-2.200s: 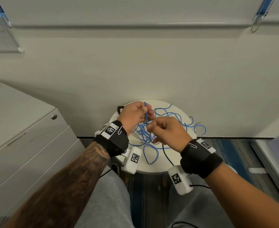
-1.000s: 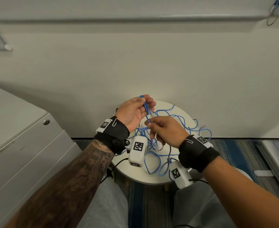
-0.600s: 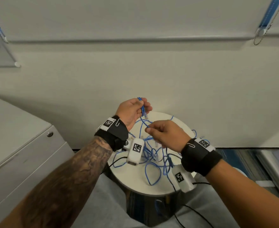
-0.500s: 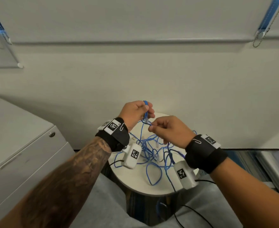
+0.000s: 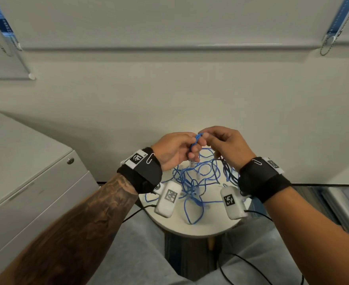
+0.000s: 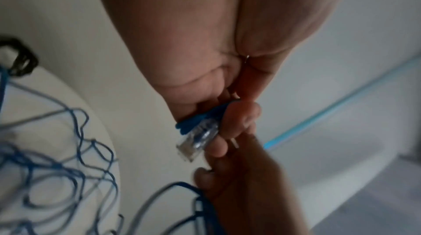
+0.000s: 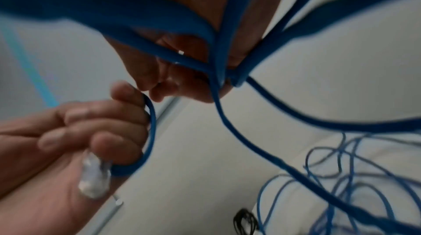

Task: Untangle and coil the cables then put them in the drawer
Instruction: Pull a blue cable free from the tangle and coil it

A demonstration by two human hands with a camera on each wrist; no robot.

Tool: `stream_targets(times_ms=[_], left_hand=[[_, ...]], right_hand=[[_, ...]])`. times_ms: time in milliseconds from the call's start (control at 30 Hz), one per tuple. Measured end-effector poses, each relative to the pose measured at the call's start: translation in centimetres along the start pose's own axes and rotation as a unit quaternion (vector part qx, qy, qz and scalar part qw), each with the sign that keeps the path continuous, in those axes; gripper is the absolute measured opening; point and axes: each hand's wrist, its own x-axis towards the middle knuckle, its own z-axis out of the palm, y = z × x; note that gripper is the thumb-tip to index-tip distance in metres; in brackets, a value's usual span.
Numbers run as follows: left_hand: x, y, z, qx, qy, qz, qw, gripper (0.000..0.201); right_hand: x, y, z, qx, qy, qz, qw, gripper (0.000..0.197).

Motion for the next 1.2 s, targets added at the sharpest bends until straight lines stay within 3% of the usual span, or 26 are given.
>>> stream_targets(times_ms=[100,233,400,500,600,700,767,833,967,1100,1200], left_hand=[[-0.1,0.1,-0.4,-0.149,-0.016,-0.003,0.989,0.028],[0.2,0.2,-0.6,-0.315,0.016,0.021,0.949,0.022],[1.7,1.4,-2.2,-0.373,0.137,0.124,0.909,0.027],[2.2,1.8,-3.7,-0.351,0.203,0.171,0.898,0.029],[2.6,1.1,-3.7,-0.248,0.249,0.179,0.919,0.026],[2.7,0.4,-2.7,-0.019,0.273,0.173,0.946,0.021],[2.4,-0.2,-2.0,0.165,0.249,0.174,0.938,0.021],[1.9,-0.5,-1.2,0.276,0.19,0.163,0.928,0.021],[1.3,0.1,-0.1,0.243,0.082,0.089,0.962,0.037],[0.9,2.0,0.1,0.207,0.055,0.057,0.975,0.038],[0.6,3.1,-0.2,0.079,0.067,0.048,0.993,0.039]], right_hand=[[-0.2,0.8,1.1,0.037,-0.024,0.036,0.998,0.021],[-0.1,1.1,1.6,-0.019,-0.076,0.042,0.996,0.026],[-1.1,1.2,1.8,-0.067,-0.151,0.087,0.982,0.024],[-1.9,1.1,1.7,-0.156,-0.137,0.055,0.977,0.028],[-1.9,0.0,1.5,-0.195,-0.125,-0.001,0.973,0.029],[-1.7,-1.1,1.0,-0.212,-0.118,-0.04,0.969,0.032],[-1.4,-1.7,0.4,-0.204,-0.097,-0.061,0.972,0.032],[-1.0,-2.2,-0.3,-0.2,-0.062,-0.083,0.974,0.027],[0.1,-2.7,-1.7,-0.177,0.0,-0.097,0.979,0.017],[0.7,-2.4,-1.8,-0.063,-0.012,-0.079,0.995,0.011],[0.8,-1.9,-1.3,0.025,-0.051,-0.008,0.998,0.011]])
